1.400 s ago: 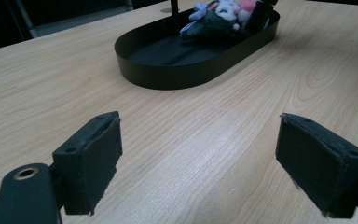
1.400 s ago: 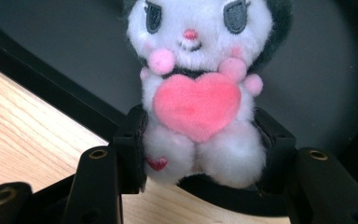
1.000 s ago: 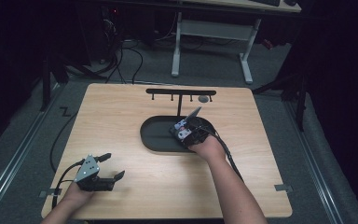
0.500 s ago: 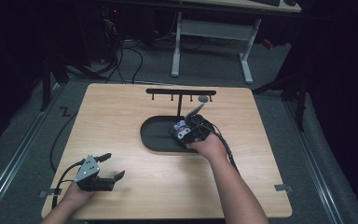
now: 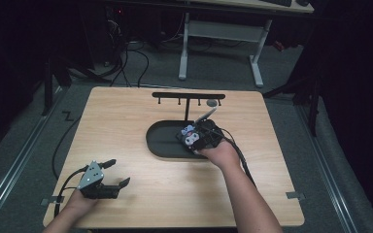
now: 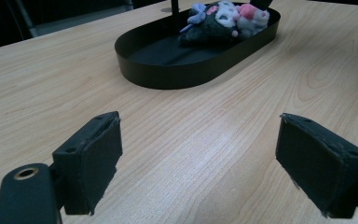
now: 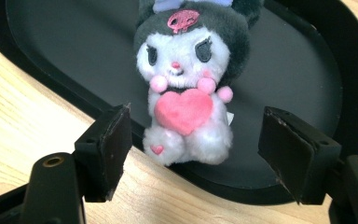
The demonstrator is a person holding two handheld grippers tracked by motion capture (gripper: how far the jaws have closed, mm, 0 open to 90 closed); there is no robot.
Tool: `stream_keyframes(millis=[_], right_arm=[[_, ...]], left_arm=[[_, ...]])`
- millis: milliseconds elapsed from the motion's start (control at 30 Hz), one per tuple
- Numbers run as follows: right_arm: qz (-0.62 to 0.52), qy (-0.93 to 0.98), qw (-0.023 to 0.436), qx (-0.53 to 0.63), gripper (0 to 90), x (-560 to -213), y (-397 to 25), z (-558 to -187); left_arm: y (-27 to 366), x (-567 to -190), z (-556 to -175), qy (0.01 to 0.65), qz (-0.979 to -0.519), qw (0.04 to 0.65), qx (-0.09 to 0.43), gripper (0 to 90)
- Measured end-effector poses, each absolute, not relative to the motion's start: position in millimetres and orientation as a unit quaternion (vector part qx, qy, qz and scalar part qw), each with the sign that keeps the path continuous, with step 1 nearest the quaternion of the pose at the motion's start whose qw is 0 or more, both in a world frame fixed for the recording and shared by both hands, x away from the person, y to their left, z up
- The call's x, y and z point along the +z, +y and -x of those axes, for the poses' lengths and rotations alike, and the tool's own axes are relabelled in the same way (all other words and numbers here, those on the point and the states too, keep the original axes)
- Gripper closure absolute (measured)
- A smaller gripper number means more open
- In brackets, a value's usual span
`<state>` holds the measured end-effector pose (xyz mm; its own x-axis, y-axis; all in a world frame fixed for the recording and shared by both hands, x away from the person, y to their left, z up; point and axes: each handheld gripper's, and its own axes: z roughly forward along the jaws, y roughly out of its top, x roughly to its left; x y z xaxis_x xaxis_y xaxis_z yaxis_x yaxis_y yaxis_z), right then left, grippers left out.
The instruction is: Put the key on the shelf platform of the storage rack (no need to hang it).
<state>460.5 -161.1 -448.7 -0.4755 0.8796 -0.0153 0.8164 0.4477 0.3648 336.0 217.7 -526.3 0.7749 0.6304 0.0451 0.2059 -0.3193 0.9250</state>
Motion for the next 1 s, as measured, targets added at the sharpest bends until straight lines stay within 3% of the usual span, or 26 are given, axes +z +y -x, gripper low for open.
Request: stream_keyframes(millis=[767,1000], right_arm=[[-0.499,0.82,0.153,0.236,26.5,-460,-204,-399],[-0.5,0.796,0.178,0.29,21.8,-472,-213,-365]], left_arm=[[218,-527,-331,0.261,-0.784,0.519,0.219,15.4],[218,-527,-332,0.261,-0.784,0.518,0.219,15.4]])
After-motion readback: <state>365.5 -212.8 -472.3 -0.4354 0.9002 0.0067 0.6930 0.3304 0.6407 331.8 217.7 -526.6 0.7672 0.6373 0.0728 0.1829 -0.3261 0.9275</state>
